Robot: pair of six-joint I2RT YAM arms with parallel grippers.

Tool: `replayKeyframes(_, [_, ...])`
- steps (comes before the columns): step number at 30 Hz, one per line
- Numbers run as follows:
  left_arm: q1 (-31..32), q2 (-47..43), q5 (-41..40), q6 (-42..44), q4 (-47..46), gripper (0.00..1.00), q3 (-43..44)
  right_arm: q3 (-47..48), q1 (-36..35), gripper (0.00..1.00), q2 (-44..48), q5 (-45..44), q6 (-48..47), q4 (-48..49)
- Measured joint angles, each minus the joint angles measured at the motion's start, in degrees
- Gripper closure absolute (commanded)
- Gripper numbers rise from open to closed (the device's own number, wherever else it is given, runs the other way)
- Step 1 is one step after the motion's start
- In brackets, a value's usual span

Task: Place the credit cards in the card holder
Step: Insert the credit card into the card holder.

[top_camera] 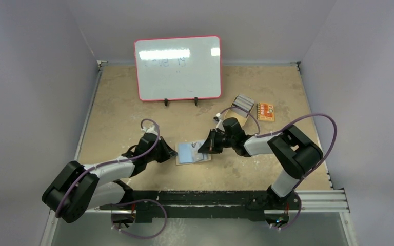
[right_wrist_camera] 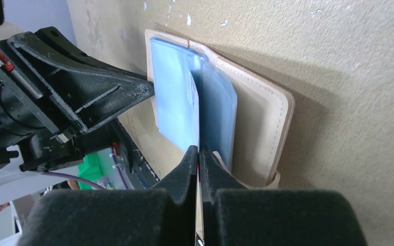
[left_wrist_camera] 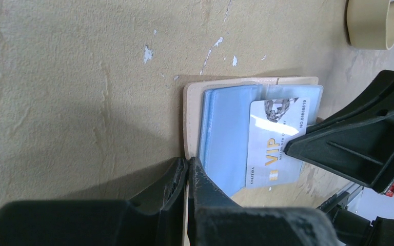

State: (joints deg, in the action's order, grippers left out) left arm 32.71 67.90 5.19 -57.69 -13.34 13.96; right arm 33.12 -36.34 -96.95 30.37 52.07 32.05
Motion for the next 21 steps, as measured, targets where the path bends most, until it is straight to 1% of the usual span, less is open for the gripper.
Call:
replayKeyframes(4, [0.0, -0.31, 0.0, -0.24, -0.44, 1.0, -0.44, -1.03, -0.04, 1.0, 3.19, -1.49, -0.09, -1.51])
replayKeyframes(6, [0.0, -0.39, 0.0, -0.28, -0.74, 1.0, -0.63, -1.03, -0.04, 1.0, 3.37, -2.45, -0.17, -1.77])
replayKeyframes(15, [0.0, -0.42, 0.11, -0.39, -1.07, 1.0, -0.81, -1.25, -0.04, 1.0, -0.02, -2.47, 0.96, 2.21])
replayKeyframes(21, [0.0, -0.42, 0.15, -0.68, -1.4, 1.0, -0.98, -1.25, -0.07, 1.0, -0.5, -2.4, 1.81, 4.35])
